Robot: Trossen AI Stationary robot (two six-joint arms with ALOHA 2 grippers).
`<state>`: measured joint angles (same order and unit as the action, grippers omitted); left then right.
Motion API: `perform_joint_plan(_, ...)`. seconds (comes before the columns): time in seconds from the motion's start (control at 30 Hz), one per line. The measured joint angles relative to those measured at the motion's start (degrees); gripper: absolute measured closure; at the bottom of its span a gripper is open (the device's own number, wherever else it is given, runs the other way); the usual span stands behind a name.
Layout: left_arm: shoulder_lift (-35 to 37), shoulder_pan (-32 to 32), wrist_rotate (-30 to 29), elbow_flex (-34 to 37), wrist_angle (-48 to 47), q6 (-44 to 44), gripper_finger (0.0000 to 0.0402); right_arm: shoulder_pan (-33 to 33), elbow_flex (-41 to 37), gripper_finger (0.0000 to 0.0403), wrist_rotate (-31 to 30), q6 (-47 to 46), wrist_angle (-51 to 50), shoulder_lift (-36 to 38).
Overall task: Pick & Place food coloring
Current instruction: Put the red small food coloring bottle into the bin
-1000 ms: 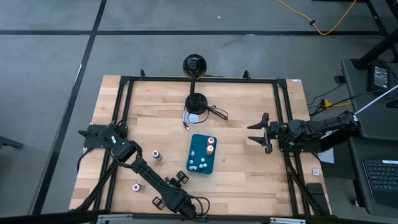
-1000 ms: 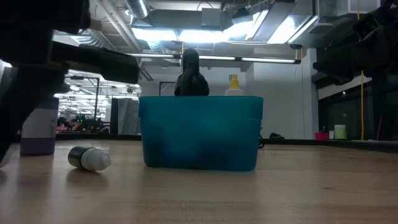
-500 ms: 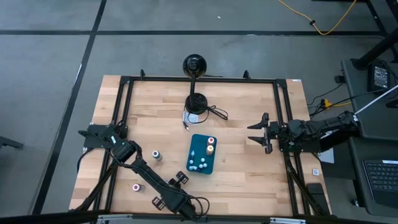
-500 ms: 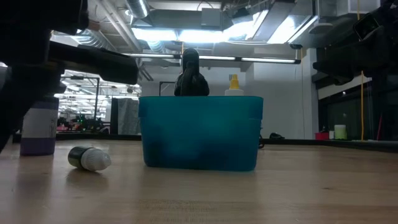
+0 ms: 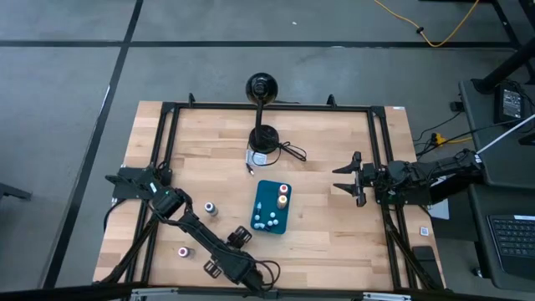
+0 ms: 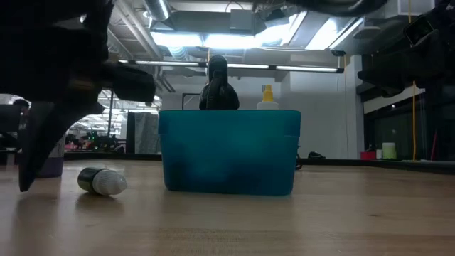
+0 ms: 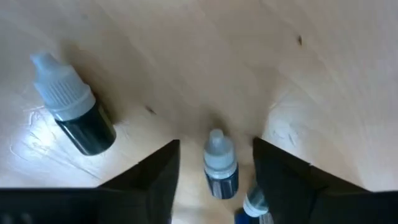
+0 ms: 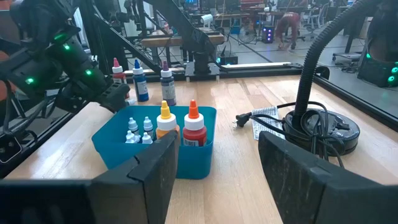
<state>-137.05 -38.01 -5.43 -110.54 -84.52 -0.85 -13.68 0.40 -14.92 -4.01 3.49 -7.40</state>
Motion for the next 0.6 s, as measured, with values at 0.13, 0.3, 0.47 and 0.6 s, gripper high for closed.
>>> perform_joint_plan(0.13,-0.02,-0.03,0.18,0.00,-0.27,0.56,0.0170,-0.01,0.00,0.0179,0.00,0.00,-0.01,0.00)
perform_joint_plan(0.3,-0.02,-0.03,0.24,0.00,0.82,1.25,0.0154,0.01,0.00,0.0179,0.00,0.00,0.01,0.02)
perform_joint_plan(0.47,0.04,-0.01,1.55,-0.02,1.86,1.81,0.0166,0.00,0.01,0.0179,0.00,0.00,0.01,0.00)
perform_joint_plan(0.6,0.14,-0.03,2.00,0.38,2.12,1.65,0.0196,0.01,0.02,0.0179,0.00,0.00,0.00,0.00)
